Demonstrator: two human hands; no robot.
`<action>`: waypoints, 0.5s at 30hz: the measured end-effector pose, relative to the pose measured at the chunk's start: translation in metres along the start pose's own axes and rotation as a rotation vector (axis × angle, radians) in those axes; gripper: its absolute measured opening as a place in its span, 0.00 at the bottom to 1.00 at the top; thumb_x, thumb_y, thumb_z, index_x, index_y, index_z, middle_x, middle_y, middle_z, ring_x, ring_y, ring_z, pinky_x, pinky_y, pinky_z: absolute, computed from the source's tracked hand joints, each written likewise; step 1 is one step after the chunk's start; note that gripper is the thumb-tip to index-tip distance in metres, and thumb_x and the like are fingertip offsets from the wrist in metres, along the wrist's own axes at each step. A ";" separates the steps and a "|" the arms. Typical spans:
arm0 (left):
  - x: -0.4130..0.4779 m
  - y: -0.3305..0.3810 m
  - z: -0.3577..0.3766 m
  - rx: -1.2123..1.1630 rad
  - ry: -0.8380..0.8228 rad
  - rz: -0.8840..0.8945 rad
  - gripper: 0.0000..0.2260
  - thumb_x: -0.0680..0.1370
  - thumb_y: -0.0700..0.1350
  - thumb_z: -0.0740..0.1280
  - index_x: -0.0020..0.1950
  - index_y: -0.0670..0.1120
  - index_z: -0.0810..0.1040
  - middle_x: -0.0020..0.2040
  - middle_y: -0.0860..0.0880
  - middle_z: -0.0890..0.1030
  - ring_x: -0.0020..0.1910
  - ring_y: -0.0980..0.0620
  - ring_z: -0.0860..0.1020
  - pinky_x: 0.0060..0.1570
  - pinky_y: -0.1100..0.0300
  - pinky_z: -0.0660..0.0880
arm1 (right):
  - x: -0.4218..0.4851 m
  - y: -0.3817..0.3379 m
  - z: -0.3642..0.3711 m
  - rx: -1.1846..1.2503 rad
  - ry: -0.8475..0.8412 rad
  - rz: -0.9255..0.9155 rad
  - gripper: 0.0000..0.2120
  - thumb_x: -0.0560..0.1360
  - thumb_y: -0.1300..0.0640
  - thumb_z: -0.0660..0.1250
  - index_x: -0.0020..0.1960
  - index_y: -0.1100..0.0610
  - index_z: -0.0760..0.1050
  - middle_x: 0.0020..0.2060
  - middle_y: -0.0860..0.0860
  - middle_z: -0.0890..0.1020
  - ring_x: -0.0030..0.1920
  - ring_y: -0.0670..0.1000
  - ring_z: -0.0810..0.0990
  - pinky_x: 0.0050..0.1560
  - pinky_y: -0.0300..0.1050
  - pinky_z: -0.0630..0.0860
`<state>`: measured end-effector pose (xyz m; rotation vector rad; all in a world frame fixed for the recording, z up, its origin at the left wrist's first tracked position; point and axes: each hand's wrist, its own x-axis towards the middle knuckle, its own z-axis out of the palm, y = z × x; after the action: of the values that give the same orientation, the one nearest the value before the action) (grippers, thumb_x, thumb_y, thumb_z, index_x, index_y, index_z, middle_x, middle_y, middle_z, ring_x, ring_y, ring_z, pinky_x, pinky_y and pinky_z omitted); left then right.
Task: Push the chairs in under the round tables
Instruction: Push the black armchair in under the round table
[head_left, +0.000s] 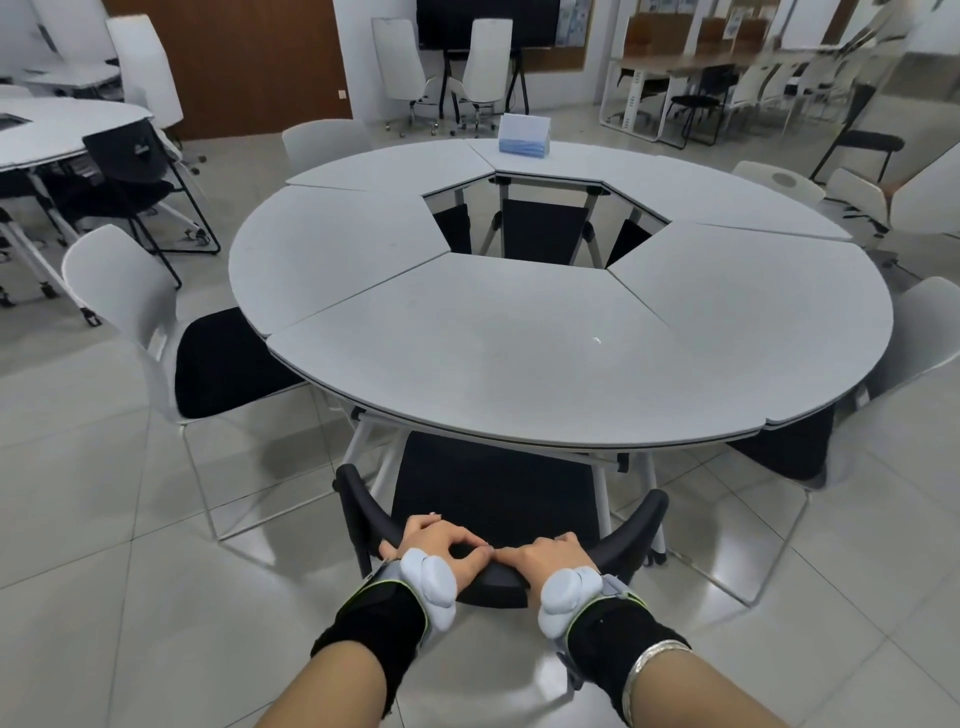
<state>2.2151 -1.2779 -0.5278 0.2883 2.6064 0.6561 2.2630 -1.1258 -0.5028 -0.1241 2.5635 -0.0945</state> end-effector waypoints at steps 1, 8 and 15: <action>0.000 0.001 -0.002 0.009 -0.007 -0.004 0.07 0.71 0.64 0.62 0.42 0.68 0.79 0.60 0.62 0.76 0.72 0.62 0.57 0.69 0.42 0.52 | 0.000 -0.001 -0.002 0.000 -0.009 -0.001 0.27 0.78 0.57 0.60 0.74 0.43 0.59 0.60 0.54 0.79 0.63 0.58 0.75 0.65 0.54 0.63; 0.016 0.015 -0.009 0.048 -0.017 -0.023 0.10 0.74 0.62 0.61 0.49 0.66 0.80 0.60 0.64 0.76 0.72 0.62 0.57 0.70 0.41 0.50 | 0.012 0.010 -0.013 -0.012 0.006 0.012 0.27 0.79 0.59 0.57 0.76 0.44 0.58 0.62 0.54 0.79 0.66 0.57 0.72 0.71 0.60 0.53; 0.030 0.028 -0.019 0.068 -0.019 -0.031 0.10 0.75 0.60 0.60 0.50 0.65 0.80 0.57 0.66 0.77 0.72 0.61 0.58 0.71 0.39 0.48 | 0.023 0.019 -0.025 -0.009 0.009 0.017 0.26 0.80 0.58 0.56 0.76 0.44 0.58 0.62 0.55 0.78 0.67 0.57 0.71 0.73 0.62 0.47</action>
<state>2.1821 -1.2527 -0.5101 0.2727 2.6136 0.5526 2.2286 -1.1083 -0.4959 -0.1059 2.5742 -0.0771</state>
